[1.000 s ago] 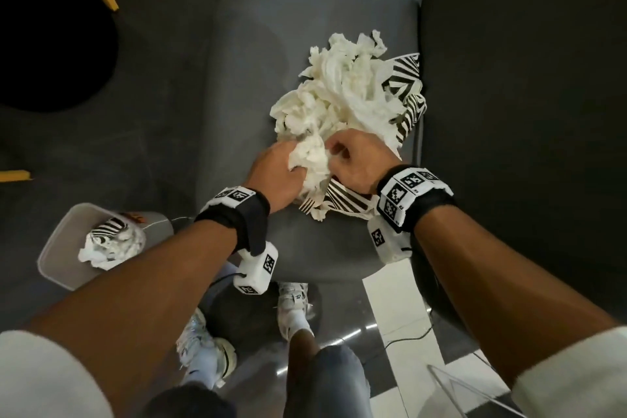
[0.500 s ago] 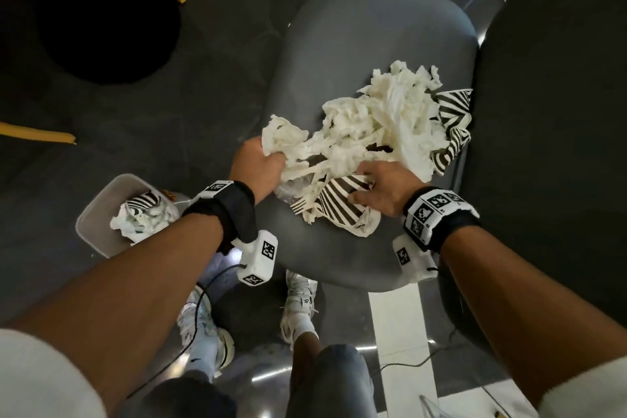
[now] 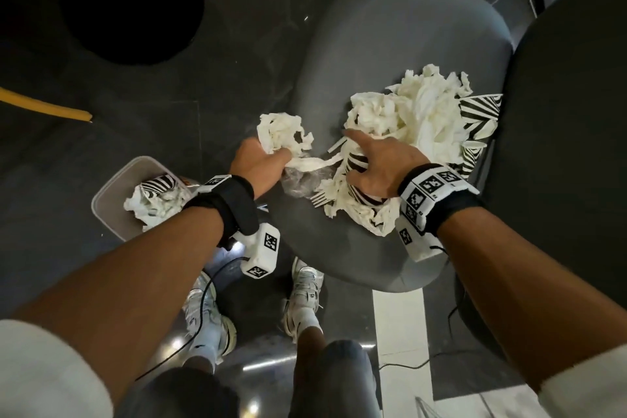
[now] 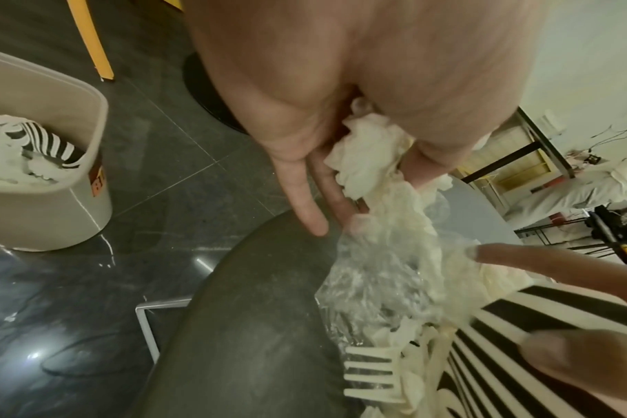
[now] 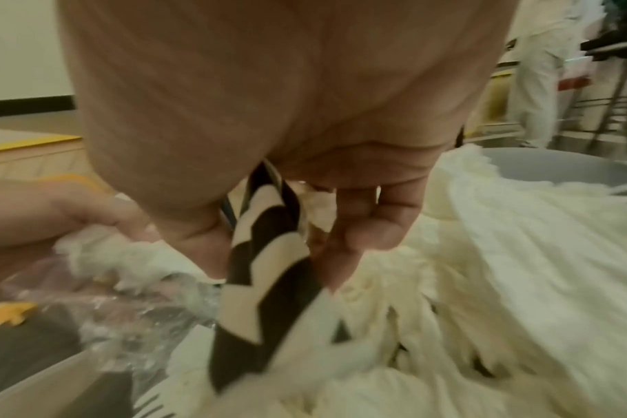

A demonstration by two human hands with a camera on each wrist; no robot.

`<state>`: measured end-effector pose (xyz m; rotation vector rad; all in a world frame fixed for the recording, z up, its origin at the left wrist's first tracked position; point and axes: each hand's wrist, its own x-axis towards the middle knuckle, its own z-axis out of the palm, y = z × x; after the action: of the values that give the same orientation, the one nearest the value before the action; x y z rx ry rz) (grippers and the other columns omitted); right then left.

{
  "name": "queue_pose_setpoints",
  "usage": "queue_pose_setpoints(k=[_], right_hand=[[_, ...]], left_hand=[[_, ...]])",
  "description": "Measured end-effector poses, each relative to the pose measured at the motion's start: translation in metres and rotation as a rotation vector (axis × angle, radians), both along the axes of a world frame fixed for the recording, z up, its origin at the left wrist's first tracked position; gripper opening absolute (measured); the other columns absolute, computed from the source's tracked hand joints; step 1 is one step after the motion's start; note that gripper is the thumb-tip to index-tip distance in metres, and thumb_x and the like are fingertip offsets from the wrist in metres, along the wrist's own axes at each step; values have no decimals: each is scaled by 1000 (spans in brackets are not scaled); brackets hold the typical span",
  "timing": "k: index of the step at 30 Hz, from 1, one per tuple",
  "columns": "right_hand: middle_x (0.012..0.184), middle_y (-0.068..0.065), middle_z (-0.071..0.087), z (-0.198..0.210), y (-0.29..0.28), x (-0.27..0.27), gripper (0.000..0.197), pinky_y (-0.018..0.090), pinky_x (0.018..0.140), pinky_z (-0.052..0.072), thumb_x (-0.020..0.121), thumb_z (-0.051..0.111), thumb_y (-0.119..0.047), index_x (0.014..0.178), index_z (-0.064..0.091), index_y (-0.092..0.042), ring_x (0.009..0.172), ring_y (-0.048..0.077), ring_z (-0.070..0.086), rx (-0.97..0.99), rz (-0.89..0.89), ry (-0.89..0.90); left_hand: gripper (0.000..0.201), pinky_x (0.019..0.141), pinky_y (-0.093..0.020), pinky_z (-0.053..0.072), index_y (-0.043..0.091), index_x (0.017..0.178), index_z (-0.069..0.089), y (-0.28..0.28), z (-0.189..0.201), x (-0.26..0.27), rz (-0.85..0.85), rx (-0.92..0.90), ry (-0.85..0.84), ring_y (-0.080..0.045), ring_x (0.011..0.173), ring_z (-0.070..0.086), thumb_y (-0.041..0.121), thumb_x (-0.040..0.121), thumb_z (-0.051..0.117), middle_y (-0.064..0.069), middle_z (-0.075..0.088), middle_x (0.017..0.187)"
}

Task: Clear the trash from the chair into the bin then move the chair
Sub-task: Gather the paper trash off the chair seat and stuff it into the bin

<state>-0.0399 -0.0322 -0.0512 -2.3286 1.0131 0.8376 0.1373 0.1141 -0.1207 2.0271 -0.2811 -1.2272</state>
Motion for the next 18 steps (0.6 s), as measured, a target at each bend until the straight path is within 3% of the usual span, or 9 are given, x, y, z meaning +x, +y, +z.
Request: queue_pose_setpoints(k=[2, 5, 9, 12, 15, 16, 18], right_hand=[[142, 5, 48, -4, 5, 13, 73, 44, 92, 55, 86, 55, -55, 151, 22, -45, 117, 32, 61, -75, 102, -39], [146, 4, 35, -16, 16, 37, 65, 41, 84, 53, 89, 63, -51, 146, 35, -40, 115, 31, 60, -167, 226, -42], [140, 0, 52, -36, 35, 56, 45, 44, 103, 40, 95, 54, -46, 138, 46, -37, 129, 32, 49, -225, 392, 27], [131, -1, 59, -47, 37, 49, 36, 44, 102, 33, 94, 49, -47, 129, 56, -39, 125, 30, 48, -295, 380, 65], [122, -1, 63, -49, 29, 41, 46, 47, 98, 31, 89, 44, -57, 126, 61, -36, 117, 29, 50, -349, 299, 84], [119, -1, 63, -47, 24, 39, 47, 47, 97, 31, 87, 45, -57, 124, 62, -35, 115, 29, 50, -346, 282, 108], [115, -1, 65, -40, 14, 37, 49, 48, 98, 31, 82, 43, -56, 117, 66, -32, 113, 29, 54, -317, 228, 134]], left_hand=[[21, 80, -48, 63, 20, 93, 74, -3, 12, -2, -10, -38, 33, -22, 86, 76, 24, 74, 67, -1, 78, 94], [20, 77, -44, 63, 15, 109, 69, -5, 22, -3, 39, -106, 77, -24, 86, 76, 10, 92, 61, -6, 76, 103], [16, 71, -43, 64, 10, 110, 66, 0, 25, 6, 112, -108, 4, -25, 76, 75, 13, 96, 58, -10, 75, 96], [16, 63, -40, 63, 10, 108, 64, 10, 30, 19, 139, -103, -81, -21, 65, 71, 13, 94, 57, -9, 74, 90], [31, 48, -31, 58, 11, 119, 59, 21, 32, 32, 162, -96, -166, -20, 51, 63, 12, 88, 55, -5, 73, 91], [33, 47, -28, 56, 15, 120, 58, 24, 32, 36, 158, -88, -181, -21, 52, 64, 13, 87, 54, -1, 71, 92], [28, 56, -35, 61, 21, 110, 64, 30, 30, 39, 149, -61, -186, -26, 67, 70, 17, 86, 53, 3, 71, 92]])
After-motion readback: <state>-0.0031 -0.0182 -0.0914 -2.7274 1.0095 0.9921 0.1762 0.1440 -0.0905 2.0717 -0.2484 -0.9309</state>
